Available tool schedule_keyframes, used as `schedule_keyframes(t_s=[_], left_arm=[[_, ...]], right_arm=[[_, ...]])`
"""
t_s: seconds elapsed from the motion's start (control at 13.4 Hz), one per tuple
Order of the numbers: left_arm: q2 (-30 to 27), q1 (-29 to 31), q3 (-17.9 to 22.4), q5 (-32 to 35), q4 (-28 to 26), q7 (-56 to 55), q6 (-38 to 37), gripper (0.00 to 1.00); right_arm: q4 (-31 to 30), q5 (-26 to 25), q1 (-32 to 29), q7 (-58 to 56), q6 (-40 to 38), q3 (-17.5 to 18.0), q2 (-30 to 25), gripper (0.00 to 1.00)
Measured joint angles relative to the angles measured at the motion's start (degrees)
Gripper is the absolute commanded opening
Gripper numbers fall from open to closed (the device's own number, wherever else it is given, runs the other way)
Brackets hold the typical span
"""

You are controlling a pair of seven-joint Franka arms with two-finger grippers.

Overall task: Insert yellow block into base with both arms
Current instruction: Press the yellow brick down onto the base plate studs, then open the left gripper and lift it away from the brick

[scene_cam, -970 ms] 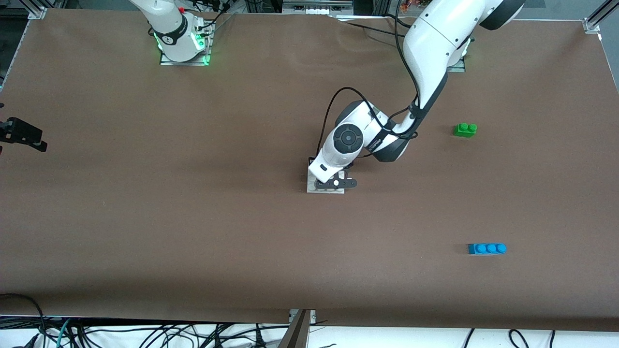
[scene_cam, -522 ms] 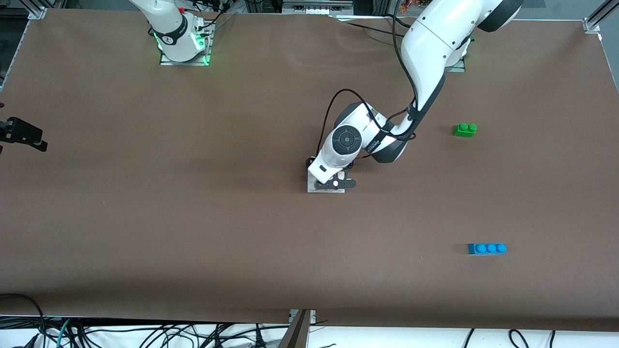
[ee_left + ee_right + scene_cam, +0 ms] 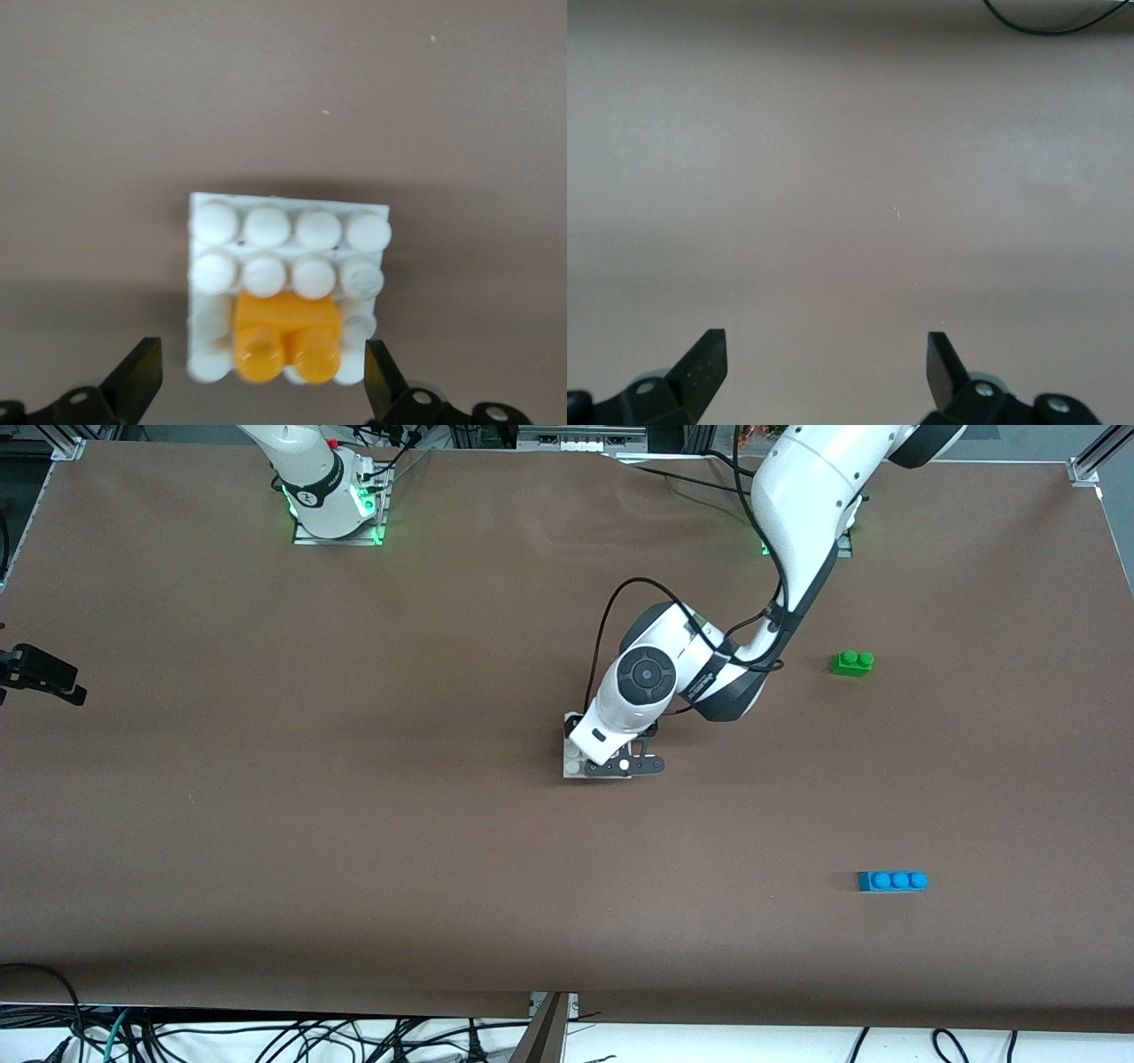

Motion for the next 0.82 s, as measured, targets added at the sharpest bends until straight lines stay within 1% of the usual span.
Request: schedule_keyframes(t_s=[0.22, 0.45, 0.6, 0.82], left_arm=[[-3.42, 1.97, 0.77, 0.23, 0.04, 0.8, -4.89, 1.0], [-6.74, 6.23, 0.92, 0.33, 0.03, 6.48, -10.34, 1.0], [-9.24, 8.71, 0.96, 0.33, 0.01, 7.96, -14.16, 1.0], [-14.45, 11.76, 0.97, 0.35, -0.26, 9.76, -21.54, 1.0]], right_arm=[[0.0, 0.0, 0.0, 0.01, -0.01, 0.0, 0.0, 1.0], [0.0, 0.0, 0.0, 0.01, -0.02, 0.0, 0.0, 1.0], [0.0, 0.0, 0.0, 0.01, -0.02, 0.0, 0.0, 1.0], [0.0, 0.0, -0.01, 0.02, -0.04, -0.01, 0.0, 1.0]])
